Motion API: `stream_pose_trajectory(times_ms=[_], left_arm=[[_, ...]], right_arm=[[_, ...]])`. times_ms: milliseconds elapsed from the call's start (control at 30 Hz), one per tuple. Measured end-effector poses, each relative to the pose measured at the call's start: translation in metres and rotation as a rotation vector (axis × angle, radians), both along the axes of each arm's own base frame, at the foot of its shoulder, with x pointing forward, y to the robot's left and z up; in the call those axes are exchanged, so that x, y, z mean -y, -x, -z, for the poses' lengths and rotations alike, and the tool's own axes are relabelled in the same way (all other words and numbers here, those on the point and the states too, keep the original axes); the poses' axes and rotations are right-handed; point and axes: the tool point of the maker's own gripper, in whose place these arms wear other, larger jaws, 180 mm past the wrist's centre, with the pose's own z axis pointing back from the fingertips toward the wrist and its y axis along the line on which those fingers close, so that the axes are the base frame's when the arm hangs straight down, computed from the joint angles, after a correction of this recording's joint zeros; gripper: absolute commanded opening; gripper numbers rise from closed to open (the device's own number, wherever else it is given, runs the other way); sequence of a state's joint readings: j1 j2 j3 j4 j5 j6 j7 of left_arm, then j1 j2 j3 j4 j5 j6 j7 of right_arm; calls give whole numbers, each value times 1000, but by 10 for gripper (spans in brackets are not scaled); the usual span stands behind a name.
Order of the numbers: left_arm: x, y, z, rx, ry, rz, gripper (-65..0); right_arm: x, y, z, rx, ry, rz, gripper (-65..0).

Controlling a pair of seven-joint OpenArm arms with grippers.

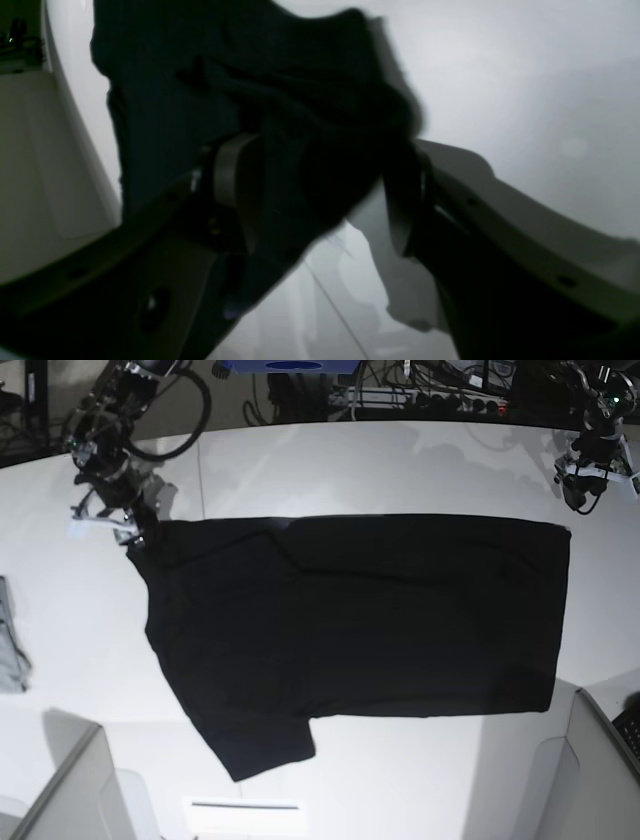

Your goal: Fold the T-shirt properly

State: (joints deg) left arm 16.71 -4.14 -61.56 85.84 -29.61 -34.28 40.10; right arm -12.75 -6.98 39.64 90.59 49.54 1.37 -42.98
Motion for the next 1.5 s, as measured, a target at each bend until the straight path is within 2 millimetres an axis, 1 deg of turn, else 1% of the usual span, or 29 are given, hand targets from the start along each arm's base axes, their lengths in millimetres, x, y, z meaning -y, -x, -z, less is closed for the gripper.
stream_pose_trajectory(times_ms=[267,367,500,633,733,833,933,1100,1267,1367,1500], left_arm=[[0,-1,0,0,-1,0,-314],[-1,-9,-1,5,-7,-6,-314],[-4,-19,1,-32,-45,5,-314],[-4,-35,6,-24,-36,0,-314],[5,-46,14,-18,-6,15,-314],[17,-61,15,-5,8,63,-314],[28,-70,15,10,19,96,-314],[27,-71,13,8,17,95,-316],[25,-60,13,-2,11,88,-316],[29,-62,8,50,54,80,-316],[31,-63,8,51,57,85,-316]], right_arm=[[-5,-9,5,17,-35,5,-294],[-5,-10,4,21,-35,7,-296],[-6,-10,4,21,-35,4,-296],[-6,-10,4,21,-36,3,-296],[-6,-10,4,21,-35,3,-296],[-5,-11,4,24,-33,3,-296],[-6,-11,4,24,-34,2,-296],[-6,-11,4,25,-33,2,-296],[-6,-11,4,25,-33,2,-296],[-6,-13,3,26,-32,-2,-296],[-7,-14,2,27,-35,-8,-296]])
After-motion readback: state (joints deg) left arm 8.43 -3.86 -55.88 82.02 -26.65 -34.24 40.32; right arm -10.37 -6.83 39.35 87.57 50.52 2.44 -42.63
